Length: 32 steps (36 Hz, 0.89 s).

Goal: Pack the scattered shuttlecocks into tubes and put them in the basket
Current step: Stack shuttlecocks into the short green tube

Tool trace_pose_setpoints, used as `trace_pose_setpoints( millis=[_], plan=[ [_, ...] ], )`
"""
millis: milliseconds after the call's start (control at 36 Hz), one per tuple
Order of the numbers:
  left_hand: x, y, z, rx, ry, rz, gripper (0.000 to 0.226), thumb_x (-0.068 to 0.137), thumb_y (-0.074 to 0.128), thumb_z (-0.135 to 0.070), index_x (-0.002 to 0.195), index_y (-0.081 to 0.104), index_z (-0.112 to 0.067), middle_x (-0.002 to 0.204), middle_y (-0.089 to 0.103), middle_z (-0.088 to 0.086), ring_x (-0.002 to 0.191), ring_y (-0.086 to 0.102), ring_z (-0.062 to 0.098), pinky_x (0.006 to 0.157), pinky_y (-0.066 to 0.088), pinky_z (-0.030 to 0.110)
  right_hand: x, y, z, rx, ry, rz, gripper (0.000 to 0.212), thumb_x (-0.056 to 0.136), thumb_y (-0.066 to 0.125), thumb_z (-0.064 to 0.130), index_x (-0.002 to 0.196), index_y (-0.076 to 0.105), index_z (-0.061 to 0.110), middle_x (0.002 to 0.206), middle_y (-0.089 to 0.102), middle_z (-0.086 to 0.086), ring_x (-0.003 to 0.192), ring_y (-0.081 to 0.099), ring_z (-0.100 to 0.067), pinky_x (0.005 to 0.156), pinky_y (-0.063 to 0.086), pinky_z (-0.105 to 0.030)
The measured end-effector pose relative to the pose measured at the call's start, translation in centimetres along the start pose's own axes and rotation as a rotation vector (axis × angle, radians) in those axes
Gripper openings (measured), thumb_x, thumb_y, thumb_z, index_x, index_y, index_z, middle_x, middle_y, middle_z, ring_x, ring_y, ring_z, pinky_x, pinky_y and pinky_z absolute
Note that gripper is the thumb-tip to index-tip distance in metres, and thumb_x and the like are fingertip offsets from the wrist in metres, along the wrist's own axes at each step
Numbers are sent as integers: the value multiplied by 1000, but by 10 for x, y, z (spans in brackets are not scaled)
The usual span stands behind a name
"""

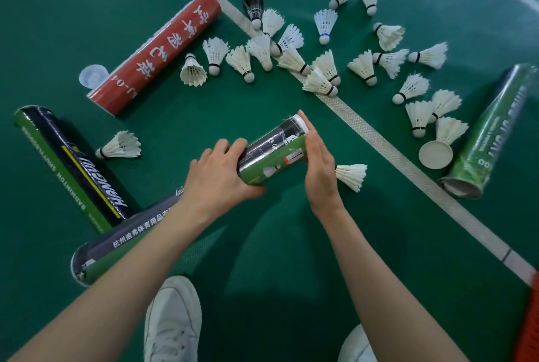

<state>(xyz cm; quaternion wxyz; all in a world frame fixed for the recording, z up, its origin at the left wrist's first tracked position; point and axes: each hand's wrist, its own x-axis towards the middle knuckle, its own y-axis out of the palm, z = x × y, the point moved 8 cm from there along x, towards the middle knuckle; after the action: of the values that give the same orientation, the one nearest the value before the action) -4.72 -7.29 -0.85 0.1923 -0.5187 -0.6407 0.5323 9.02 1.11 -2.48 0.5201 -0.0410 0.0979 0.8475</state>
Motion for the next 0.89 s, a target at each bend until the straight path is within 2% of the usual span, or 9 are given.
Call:
trace_pose_setpoints(
  millis=[83, 167, 278, 444, 528, 639, 722, 833, 889],
  plan=[
    [2, -2, -5, 16, 19, -26, 77, 60, 72, -61, 123, 43, -29, 98, 43, -5, 97, 49, 23, 83, 41, 38, -4, -3, 4, -102, -55, -45, 39, 99, 41, 36, 138, 44, 34, 118, 62, 15, 107, 58, 0, 98, 46, -29],
    [5, -7, -13, 41, 47, -76, 77, 59, 72, -60, 124, 44, -28, 100, 46, -4, 97, 50, 23, 81, 41, 37, -5, -11, 10, -160, -102, -110, 41, 96, 49, 37, 137, 46, 34, 86, 64, 14, 79, 61, 0, 84, 53, -32],
    [8, -8, -25, 44, 75, -87, 77, 60, 73, -59, 123, 45, -26, 101, 47, -4, 97, 50, 21, 79, 39, 36, -5, -21, 22, -236, -166, -186, 40, 96, 50, 33, 135, 50, 26, 78, 64, 11, 68, 60, 3, 74, 52, -23],
    [3, 2, -33, 67, 96, -60, 74, 61, 72, -58, 123, 46, -25, 98, 47, -4, 95, 49, 20, 77, 35, 34, -11, -30, 17, -258, -158, -251, 33, 98, 51, 24, 130, 56, 22, 88, 66, 12, 69, 59, 3, 70, 50, -18],
    [0, 5, -35, 89, 111, -60, 74, 61, 71, -57, 122, 47, -24, 97, 46, -4, 93, 49, 21, 78, 35, 34, -15, -35, 12, -210, -128, -288, 31, 98, 50, 23, 128, 59, 21, 85, 66, 12, 70, 58, -2, 68, 51, -22],
    [0, 6, -40, 108, 138, -69, 74, 61, 71, -57, 122, 47, -23, 97, 45, -3, 92, 49, 22, 81, 35, 36, -16, -39, 10, -147, -122, -318, 30, 96, 48, 26, 122, 63, 22, 99, 69, 8, 85, 62, -6, 75, 53, -25],
    [2, 9, -46, 148, 161, -54, 76, 63, 69, -58, 126, 45, -25, 101, 46, -1, 97, 48, 22, 84, 34, 36, -15, -38, 16, -183, -208, -317, 21, 94, 46, 26, 112, 57, 29, 109, 60, 0, 98, 59, -16, 78, 53, -32],
    [7, 24, -53, 347, 185, 56, 77, 68, 68, -54, 133, 34, -30, 115, 44, 4, 108, 44, 26, 91, 31, 37, -13, -53, -9, -245, -60, -296, 4, 95, 48, 20, 97, 46, 22, 98, 55, -3, 86, 57, -18, 60, 53, -26],
    [7, 35, -60, 496, 265, 68, 74, 73, 67, -50, 135, 32, -31, 120, 42, 6, 110, 43, 27, 93, 29, 39, -16, -59, -29, -456, 14, -273, 8, 95, 46, 24, 92, 44, 17, 91, 51, 1, 84, 54, -22, 65, 55, -40]
  ],
)
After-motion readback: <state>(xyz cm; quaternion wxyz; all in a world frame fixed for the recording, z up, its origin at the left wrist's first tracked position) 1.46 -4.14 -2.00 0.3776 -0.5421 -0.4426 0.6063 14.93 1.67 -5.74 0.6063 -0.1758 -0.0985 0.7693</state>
